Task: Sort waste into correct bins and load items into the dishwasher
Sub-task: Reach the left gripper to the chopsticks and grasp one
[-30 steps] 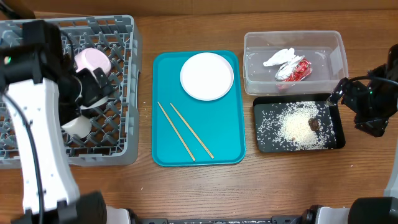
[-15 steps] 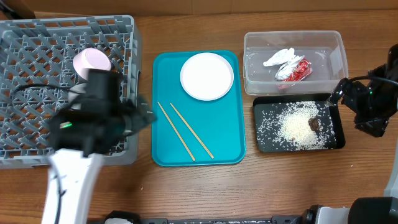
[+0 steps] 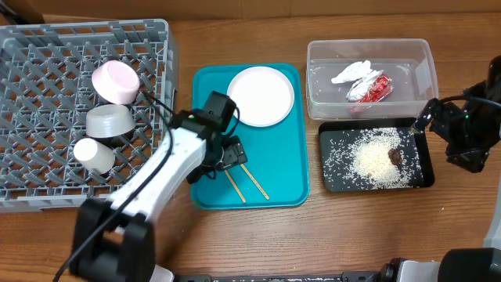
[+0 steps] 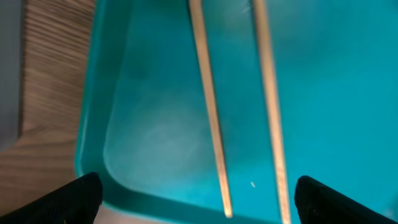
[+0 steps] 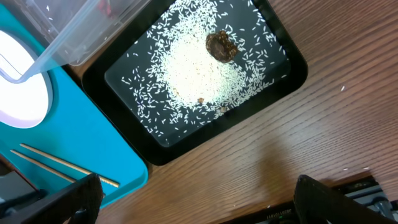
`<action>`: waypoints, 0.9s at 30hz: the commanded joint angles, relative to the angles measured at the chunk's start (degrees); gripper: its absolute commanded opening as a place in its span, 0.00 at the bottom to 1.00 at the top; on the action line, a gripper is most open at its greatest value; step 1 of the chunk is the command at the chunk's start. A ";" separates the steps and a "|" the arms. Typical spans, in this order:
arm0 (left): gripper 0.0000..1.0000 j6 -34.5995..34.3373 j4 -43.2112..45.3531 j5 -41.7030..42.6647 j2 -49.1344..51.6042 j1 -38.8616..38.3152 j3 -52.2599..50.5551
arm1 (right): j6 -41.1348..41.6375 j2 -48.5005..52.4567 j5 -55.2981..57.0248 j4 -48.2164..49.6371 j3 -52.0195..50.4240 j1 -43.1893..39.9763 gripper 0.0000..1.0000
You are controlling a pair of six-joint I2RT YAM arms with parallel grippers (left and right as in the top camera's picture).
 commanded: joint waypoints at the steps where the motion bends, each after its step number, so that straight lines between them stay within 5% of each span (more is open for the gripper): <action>1: 0.98 0.76 1.51 -0.57 4.66 -0.13 -0.55 | -0.02 -1.60 0.20 0.02 0.76 -0.11 1.00; 12: 0.88 7.82 6.75 2.38 13.35 0.00 -0.57 | -0.02 -1.60 0.20 0.02 0.76 -0.11 1.00; 18: 0.70 8.07 6.56 2.56 14.38 0.00 -0.96 | -0.02 -1.60 0.20 0.04 0.76 -0.11 1.00; 22: 0.32 8.07 6.45 2.56 14.38 0.02 -0.96 | -0.02 -1.60 0.20 0.02 0.76 -0.11 1.00; 27: 0.07 8.04 7.10 2.36 14.38 0.39 -0.92 | -0.02 -1.60 0.20 0.04 0.76 -0.11 1.00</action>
